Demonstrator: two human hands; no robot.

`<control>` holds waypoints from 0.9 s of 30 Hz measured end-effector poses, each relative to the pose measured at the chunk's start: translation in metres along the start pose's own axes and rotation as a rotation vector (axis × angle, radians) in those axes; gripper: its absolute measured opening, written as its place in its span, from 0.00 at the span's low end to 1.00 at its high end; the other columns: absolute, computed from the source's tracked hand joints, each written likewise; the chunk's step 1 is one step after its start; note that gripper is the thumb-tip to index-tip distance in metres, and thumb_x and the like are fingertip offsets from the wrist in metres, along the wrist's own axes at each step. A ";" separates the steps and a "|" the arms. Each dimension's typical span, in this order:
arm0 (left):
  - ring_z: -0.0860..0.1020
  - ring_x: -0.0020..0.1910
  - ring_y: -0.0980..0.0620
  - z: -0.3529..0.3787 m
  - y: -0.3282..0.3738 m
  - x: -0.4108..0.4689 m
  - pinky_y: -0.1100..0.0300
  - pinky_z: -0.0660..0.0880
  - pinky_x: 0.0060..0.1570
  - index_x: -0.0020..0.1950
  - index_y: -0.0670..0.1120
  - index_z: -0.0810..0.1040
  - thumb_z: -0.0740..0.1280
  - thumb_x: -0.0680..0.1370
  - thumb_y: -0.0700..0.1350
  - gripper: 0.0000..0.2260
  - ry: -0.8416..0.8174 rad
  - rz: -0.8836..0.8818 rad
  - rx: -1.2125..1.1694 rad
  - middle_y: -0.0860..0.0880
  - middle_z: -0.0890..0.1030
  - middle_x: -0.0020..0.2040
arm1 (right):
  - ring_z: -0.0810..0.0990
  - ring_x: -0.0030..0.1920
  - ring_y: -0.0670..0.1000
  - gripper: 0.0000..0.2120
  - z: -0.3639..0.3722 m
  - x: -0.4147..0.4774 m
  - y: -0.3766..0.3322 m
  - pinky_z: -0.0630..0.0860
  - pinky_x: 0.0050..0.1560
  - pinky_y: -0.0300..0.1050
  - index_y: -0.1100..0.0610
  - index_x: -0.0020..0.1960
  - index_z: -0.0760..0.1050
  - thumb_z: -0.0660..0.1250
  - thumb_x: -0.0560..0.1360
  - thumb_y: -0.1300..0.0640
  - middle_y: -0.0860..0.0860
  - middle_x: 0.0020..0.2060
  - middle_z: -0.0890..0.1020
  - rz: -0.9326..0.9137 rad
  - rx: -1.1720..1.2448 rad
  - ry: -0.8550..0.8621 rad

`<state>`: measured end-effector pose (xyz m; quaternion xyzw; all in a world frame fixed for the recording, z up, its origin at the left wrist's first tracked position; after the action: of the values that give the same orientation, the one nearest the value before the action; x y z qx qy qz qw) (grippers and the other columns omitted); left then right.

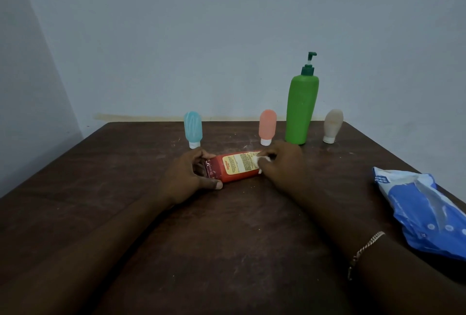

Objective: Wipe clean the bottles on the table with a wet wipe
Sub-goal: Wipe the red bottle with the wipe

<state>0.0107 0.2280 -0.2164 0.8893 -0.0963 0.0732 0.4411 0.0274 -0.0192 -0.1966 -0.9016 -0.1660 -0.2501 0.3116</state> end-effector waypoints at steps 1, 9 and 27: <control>0.78 0.55 0.56 0.000 0.001 -0.001 0.56 0.80 0.53 0.61 0.57 0.76 0.83 0.63 0.51 0.29 0.001 0.001 0.001 0.57 0.79 0.58 | 0.79 0.42 0.46 0.09 -0.001 0.004 0.003 0.76 0.42 0.40 0.57 0.52 0.85 0.70 0.74 0.57 0.51 0.44 0.84 0.024 -0.005 0.020; 0.78 0.53 0.57 0.001 0.002 -0.002 0.59 0.78 0.51 0.60 0.56 0.76 0.83 0.63 0.50 0.28 0.025 0.021 0.020 0.59 0.78 0.56 | 0.79 0.41 0.42 0.06 0.017 -0.008 -0.028 0.74 0.41 0.37 0.54 0.45 0.85 0.70 0.71 0.54 0.45 0.41 0.84 -0.149 0.063 -0.085; 0.81 0.51 0.56 0.008 0.012 -0.005 0.57 0.80 0.53 0.56 0.53 0.77 0.82 0.65 0.42 0.24 0.089 0.034 -0.102 0.55 0.82 0.52 | 0.78 0.50 0.49 0.12 0.022 -0.007 -0.056 0.75 0.52 0.43 0.56 0.59 0.81 0.68 0.77 0.57 0.52 0.52 0.81 -0.244 0.071 -0.150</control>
<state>0.0031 0.2151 -0.2132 0.8596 -0.0954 0.1153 0.4885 0.0036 0.0361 -0.1887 -0.8792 -0.3060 -0.2118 0.2974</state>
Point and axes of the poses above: each hand's wrist, its own x-axis towards the middle knuckle, its own z-axis out of the palm, y = z × x, the point moved 1 cm from there along x, towards the middle knuckle
